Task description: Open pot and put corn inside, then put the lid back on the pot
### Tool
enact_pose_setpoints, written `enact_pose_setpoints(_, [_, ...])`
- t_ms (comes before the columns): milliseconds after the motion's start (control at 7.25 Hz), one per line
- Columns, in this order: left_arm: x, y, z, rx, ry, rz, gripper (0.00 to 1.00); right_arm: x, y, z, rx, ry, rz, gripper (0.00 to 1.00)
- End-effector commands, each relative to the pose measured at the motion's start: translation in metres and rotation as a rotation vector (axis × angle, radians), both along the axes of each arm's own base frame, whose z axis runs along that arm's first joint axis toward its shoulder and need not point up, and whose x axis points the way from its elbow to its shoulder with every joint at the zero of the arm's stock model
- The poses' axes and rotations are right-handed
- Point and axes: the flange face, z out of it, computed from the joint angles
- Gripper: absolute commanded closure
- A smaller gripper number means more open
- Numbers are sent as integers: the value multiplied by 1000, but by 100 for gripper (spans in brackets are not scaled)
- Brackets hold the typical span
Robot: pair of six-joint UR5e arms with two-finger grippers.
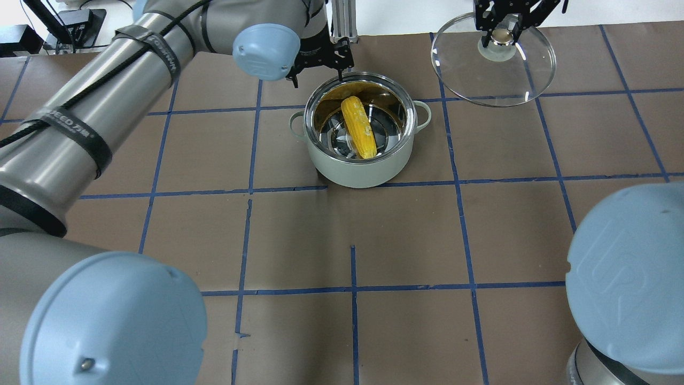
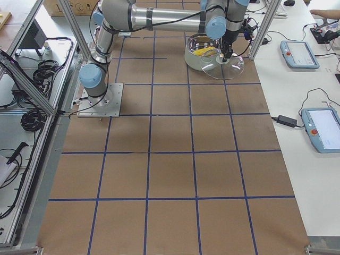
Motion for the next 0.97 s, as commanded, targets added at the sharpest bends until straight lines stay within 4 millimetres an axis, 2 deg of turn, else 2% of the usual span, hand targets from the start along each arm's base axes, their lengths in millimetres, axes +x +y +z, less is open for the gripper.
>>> enact_pose_setpoints(0, [81,5,25,22,-24,-59,0,74,15,2,0,-6,-38,84])
enact_pose_setpoints(138, [123,19,39,18,-32,-96,0,125,27,-4,-1,-12,-17,84])
enact_pose_setpoints(276, [160,41,50,23,-48,-136,0,160,36,-13,7,-12,23,84])
enact_pose_setpoints(414, [186,68,62,20,-52,-127,0,179,32,-30,10,-12,43,84])
enact_pose_setpoints(552, [204,104,69,42,-56,-133,0,185,32,-41,25,-8,10,84])
enact_pose_setpoints(690, [210,138,83,45,-54,-130,0,204,36,-51,34,-3,3,84])
enact_pose_setpoints(828, [208,158,96,28,-50,-129,0,226,39,-58,25,4,26,84])
